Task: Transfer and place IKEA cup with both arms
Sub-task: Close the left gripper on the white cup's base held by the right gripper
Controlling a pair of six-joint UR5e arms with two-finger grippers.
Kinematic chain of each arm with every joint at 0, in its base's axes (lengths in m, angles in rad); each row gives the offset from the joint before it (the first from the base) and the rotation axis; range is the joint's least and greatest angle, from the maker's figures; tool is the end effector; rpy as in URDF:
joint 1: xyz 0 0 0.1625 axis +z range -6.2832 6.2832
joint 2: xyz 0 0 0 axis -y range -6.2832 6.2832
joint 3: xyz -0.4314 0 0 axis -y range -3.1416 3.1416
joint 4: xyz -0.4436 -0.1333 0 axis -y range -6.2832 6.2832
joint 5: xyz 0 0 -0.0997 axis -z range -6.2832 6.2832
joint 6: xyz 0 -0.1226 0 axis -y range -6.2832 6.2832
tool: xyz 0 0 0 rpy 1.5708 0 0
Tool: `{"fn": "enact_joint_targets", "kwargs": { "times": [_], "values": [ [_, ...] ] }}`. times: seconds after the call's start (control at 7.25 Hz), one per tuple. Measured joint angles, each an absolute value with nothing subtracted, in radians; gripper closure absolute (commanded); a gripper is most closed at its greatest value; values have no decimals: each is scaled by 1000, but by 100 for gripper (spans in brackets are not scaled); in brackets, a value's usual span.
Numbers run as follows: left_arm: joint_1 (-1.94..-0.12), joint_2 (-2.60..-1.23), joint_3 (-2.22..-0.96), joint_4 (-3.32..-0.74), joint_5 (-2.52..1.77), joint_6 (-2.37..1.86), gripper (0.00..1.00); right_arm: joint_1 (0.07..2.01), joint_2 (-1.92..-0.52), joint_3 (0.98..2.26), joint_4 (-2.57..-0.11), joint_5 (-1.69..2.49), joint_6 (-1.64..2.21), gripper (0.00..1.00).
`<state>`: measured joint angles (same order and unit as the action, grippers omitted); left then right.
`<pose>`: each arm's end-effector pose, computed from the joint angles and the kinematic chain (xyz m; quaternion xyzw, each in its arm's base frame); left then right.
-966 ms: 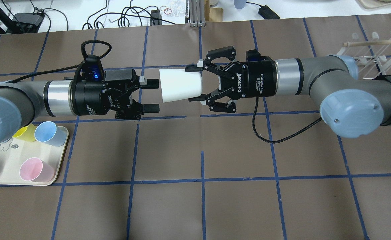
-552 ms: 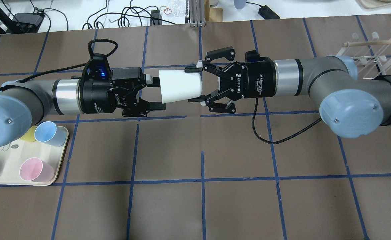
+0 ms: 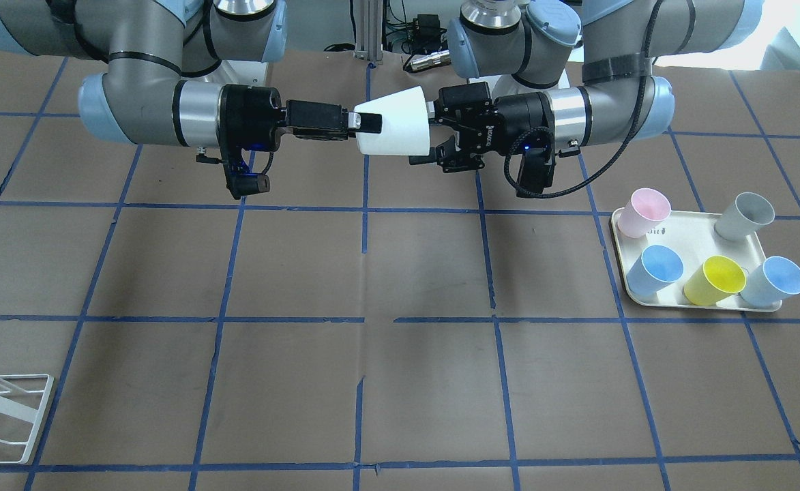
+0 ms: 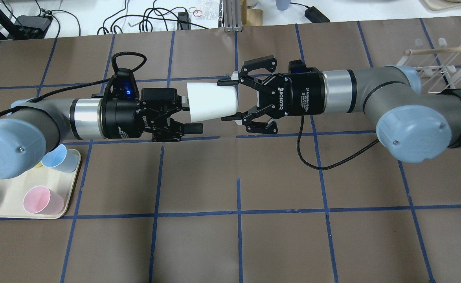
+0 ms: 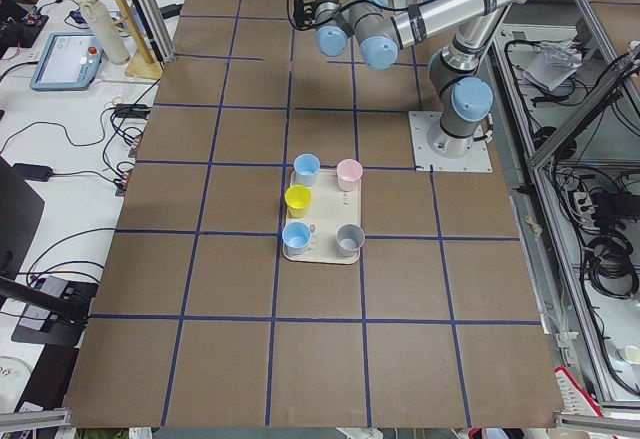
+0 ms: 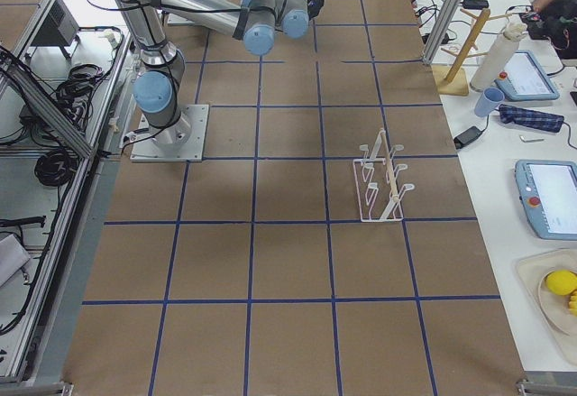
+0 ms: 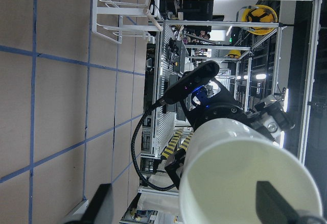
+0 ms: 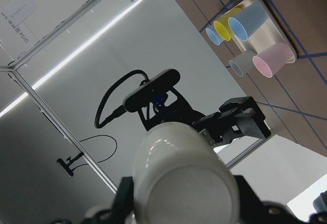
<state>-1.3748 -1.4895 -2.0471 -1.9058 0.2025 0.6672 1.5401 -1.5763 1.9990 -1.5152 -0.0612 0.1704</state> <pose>-0.1644 -0.4733 0.3369 0.0504 -0.7566 -0.0043 0.6520 0.2406 -0.4949 0.3594 0.2325 0.6878 0.2186 0.6520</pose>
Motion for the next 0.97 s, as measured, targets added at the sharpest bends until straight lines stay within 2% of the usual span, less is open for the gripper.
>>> {"fn": "enact_joint_targets", "kwargs": {
  "times": [0.14, 0.28, 0.41, 0.55, 0.69, 0.83, 0.97],
  "values": [
    [-1375, -1490, -2046, -1905, 180, 660, 47, 1540, -1573, 1998, -1511, -62, 171, 100],
    [-1373, -1490, -2043, -1904, 165, 650, 59, 1540, -1568, 1997, -1505, -64, 171, 100],
    [-1370, -1489, -2042, -1903, 159, 642, 93, 1540, -1566, 1996, -1502, -65, 170, 99],
    [-1367, -1489, -2041, -1902, 158, 641, 100, 1540, -1566, 1995, -1501, -68, 171, 74],
    [-1366, -1488, -2041, -1897, 159, 643, 100, 1540, -1567, 1992, -1501, -73, 172, 75],
    [-1366, -1482, -2039, -1892, 160, 643, 100, 1540, -1569, 1990, -1500, -76, 173, 69],
    [-1365, -1475, -2039, -1886, 161, 643, 100, 1540, -1570, 1989, -1500, -77, 174, 4]
  ]
}}
